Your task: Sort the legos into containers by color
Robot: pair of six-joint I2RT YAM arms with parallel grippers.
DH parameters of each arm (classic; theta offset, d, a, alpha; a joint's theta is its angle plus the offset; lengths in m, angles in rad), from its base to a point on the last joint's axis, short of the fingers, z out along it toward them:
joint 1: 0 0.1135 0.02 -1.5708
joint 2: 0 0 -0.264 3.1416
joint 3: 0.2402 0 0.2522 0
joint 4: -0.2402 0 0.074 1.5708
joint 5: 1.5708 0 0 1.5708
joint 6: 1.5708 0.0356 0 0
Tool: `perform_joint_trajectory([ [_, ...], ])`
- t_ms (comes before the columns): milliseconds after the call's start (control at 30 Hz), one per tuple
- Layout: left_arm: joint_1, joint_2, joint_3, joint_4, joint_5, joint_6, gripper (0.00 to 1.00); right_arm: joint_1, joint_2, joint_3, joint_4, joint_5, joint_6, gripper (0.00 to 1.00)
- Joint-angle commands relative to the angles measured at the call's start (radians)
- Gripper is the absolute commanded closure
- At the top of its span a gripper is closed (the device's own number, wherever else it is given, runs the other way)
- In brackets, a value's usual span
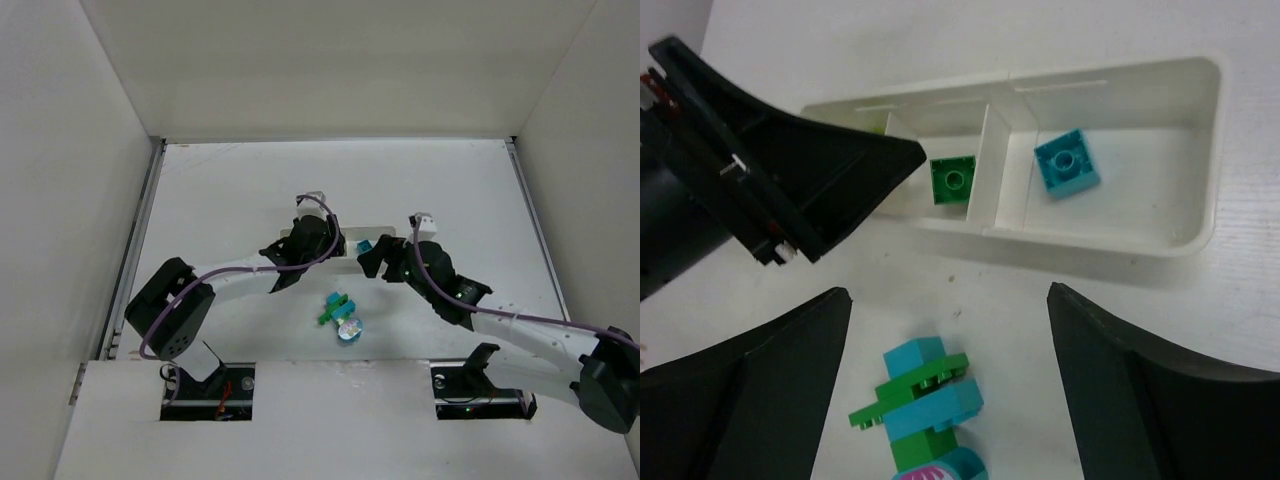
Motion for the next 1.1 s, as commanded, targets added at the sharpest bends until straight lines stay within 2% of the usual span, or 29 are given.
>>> perform_joint_trajectory([
  [0,0.004,-0.101,0.001,0.027,-0.029,0.026,0.47,0.048,-0.032,-0.009,-0.017,0.018,-0.023,0.11],
  [200,-0.007,-0.280,-0.065,-0.049,-0.020,0.021,0.50,0.154,-0.044,-0.035,-0.096,0.027,0.007,0.08],
  [433,-0.073,-0.512,-0.183,-0.278,-0.026,-0.006,0.52,0.395,0.011,-0.003,-0.288,0.090,0.059,0.02],
  [533,-0.088,-0.580,-0.224,-0.365,-0.021,-0.038,0.49,0.473,0.084,0.034,-0.328,0.110,0.067,0.00],
  [733,-0.078,-0.652,-0.257,-0.462,0.067,-0.107,0.44,0.524,0.227,0.080,-0.339,0.154,0.098,0.00],
  [967,-0.041,-0.667,-0.287,-0.470,0.187,-0.175,0.43,0.527,0.331,0.097,-0.267,0.204,0.104,0.00],
  [1067,-0.035,-0.684,-0.300,-0.465,0.190,-0.187,0.43,0.532,0.370,0.116,-0.267,0.224,0.093,0.06],
])
